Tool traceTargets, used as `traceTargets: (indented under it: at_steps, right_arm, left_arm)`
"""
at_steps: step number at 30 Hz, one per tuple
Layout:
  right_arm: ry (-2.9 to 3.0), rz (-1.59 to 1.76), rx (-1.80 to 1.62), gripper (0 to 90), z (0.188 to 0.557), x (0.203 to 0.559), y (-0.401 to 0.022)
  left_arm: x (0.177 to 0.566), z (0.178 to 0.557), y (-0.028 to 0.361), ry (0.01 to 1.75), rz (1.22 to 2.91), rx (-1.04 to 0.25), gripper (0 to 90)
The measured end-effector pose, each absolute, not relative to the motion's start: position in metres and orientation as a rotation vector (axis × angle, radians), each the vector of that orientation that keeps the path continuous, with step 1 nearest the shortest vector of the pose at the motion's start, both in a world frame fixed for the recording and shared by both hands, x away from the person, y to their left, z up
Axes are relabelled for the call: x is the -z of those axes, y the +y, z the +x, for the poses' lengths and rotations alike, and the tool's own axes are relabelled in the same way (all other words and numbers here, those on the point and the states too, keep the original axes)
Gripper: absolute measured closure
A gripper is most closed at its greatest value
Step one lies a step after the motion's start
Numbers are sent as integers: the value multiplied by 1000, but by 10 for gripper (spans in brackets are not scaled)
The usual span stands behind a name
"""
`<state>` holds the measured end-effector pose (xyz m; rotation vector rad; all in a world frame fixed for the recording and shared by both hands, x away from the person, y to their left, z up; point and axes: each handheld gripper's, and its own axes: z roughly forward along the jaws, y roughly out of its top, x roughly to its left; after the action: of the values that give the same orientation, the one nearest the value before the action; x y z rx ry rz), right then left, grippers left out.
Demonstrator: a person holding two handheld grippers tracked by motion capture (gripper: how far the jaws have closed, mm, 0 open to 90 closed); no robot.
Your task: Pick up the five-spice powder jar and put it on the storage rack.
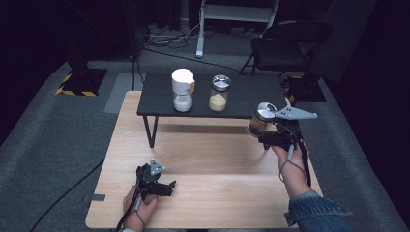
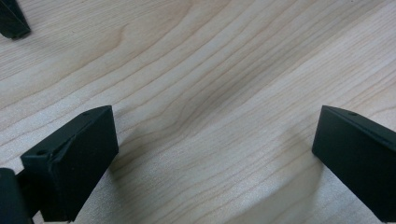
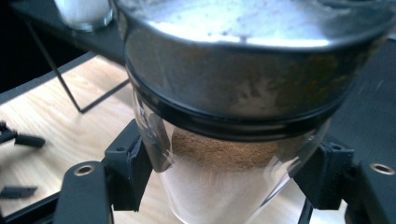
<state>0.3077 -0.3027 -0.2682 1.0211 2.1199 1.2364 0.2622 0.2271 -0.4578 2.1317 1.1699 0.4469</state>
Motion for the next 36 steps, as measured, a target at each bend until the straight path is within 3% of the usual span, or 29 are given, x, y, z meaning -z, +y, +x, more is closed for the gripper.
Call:
traceTargets:
  at_steps: [11, 29, 36]
  right_arm:
    - [2087, 1026, -1240, 296, 342, 234, -285]
    - [2088, 1108, -1165, 292, 386, 260, -262]
    - [2076, 1098, -1194, 134, 373, 260, -271]
  left_arm:
    - [458, 262, 227, 1171, 2131, -446, 3]
    - [458, 262, 227, 1171, 2132, -445, 3]
    - [458, 262, 227, 1171, 2132, -445, 3]
